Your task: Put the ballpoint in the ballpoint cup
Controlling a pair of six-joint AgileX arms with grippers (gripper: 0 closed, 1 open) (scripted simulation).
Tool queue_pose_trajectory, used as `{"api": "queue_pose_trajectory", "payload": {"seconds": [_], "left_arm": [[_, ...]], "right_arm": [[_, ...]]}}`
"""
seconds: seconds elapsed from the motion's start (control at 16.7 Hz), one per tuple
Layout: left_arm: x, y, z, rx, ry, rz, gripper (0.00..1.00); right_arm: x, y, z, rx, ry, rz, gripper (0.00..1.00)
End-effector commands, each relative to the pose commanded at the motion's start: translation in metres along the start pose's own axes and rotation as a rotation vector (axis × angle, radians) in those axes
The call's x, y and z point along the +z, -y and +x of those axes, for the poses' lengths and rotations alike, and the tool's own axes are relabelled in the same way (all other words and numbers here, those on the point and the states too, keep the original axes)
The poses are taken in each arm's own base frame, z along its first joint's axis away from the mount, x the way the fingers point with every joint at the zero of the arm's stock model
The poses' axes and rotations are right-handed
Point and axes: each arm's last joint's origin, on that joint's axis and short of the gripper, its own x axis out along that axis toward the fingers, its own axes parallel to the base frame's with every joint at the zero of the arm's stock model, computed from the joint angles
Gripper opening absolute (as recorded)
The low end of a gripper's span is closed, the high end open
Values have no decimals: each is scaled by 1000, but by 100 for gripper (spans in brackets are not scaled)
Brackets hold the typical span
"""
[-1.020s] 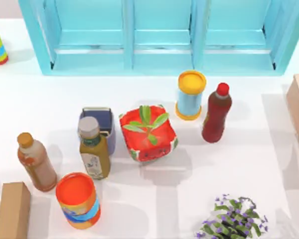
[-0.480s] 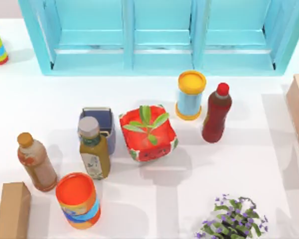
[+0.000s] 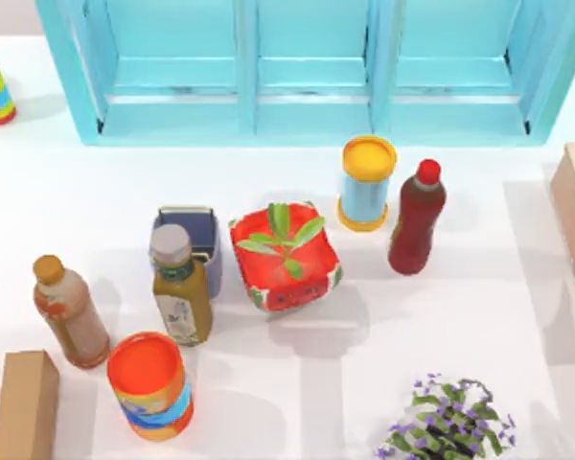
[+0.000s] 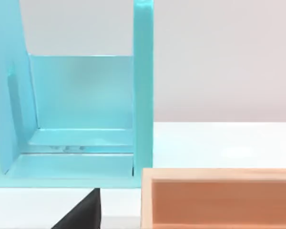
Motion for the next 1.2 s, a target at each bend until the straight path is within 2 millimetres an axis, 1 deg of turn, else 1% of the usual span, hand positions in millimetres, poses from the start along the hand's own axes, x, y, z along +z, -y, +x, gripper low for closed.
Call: {"api": "queue_pose_trajectory", "payload": {"seconds": [0.24, 0.36, 0.42, 0.66, 1.2], "left_arm": [[-2, 0, 40, 0, 0, 0, 100], [-3, 0, 52, 0, 0, 0, 100], [-4, 0, 54, 0, 0, 0, 100], [-4, 0, 55, 0, 0, 0, 100], [-4, 0, 55, 0, 0, 0, 32]], "right_arm": [[0, 0, 0, 0, 0, 0, 100], [0, 0, 0, 0, 0, 0, 100], [0, 0, 0, 0, 0, 0, 100], [0, 0, 0, 0, 0, 0, 100], [0, 0, 0, 0, 0, 0, 100]]}}
